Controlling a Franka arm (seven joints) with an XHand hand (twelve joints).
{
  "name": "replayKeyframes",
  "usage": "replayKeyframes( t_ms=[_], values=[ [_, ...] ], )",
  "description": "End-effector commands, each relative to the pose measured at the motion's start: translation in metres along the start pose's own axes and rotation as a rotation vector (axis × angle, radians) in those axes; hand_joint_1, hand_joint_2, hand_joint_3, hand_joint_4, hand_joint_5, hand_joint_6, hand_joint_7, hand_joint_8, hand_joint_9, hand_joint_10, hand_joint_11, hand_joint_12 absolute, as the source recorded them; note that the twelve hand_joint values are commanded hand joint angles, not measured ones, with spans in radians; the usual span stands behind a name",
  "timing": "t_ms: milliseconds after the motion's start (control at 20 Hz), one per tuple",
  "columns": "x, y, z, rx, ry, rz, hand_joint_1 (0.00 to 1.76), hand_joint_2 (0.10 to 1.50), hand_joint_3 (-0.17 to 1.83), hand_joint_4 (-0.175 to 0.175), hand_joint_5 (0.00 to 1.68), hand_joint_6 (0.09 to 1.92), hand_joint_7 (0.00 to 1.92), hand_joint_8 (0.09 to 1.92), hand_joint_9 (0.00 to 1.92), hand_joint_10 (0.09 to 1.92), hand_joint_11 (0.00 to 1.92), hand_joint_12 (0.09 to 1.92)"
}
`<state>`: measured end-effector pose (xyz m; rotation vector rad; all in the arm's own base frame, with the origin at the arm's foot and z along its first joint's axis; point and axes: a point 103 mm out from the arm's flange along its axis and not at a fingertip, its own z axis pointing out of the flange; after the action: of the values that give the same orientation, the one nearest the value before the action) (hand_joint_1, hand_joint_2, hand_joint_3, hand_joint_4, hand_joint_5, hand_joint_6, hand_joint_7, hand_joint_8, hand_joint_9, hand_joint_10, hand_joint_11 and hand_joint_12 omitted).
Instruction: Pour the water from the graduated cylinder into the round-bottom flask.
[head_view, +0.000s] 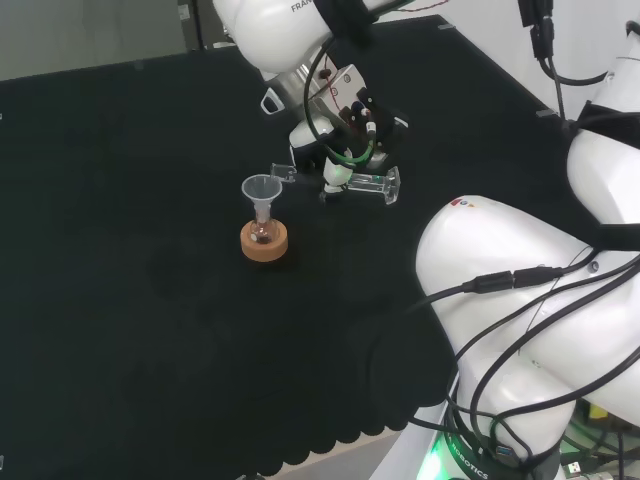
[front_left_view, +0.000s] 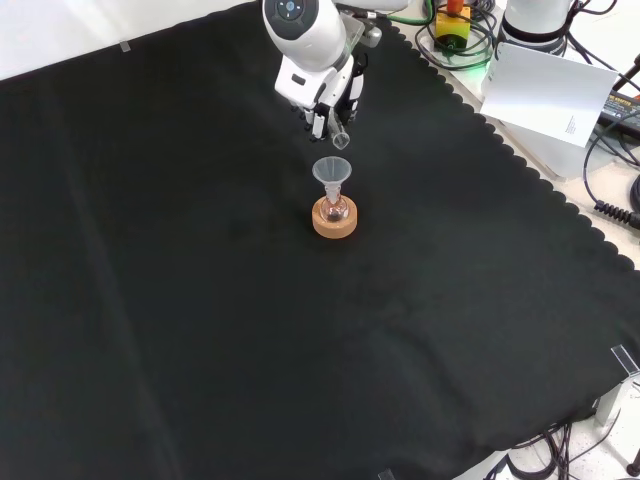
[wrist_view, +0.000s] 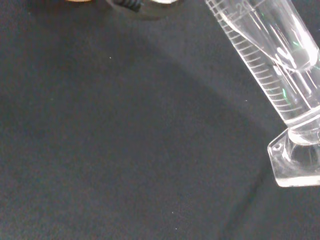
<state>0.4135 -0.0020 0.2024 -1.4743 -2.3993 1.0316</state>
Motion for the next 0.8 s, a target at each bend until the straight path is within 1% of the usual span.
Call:
replayKeyframes(
  t_ms=[50,250,450,600,800],
  values=[
    [-0.011,-0.002,0.002,0.011,0.006,0.009,1.11,1.06,-0.01,0.053,1.11,0.81,1.46,0.19,1.61,0.09,1.42,0.68],
    [-0.011,0.0,0.0,0.038,-0.025,0.028,1.11,1.06,-0.01,0.053,1.11,0.81,1.47,0.18,1.61,0.09,1.42,0.67],
    [-0.005,0.006,-0.006,0.063,-0.061,0.037,1.11,1.06,-0.01,0.053,1.11,0.81,1.47,0.18,1.62,0.09,1.42,0.67],
    [-0.004,0.008,-0.008,0.062,-0.05,0.032,1.11,1.06,-0.01,0.053,1.11,0.81,1.47,0.18,1.62,0.09,1.42,0.67],
    [-0.001,0.011,-0.01,0.069,-0.067,0.03,1.11,1.06,-0.01,0.053,1.11,0.81,1.47,0.18,1.62,0.09,1.42,0.67]
  ],
)
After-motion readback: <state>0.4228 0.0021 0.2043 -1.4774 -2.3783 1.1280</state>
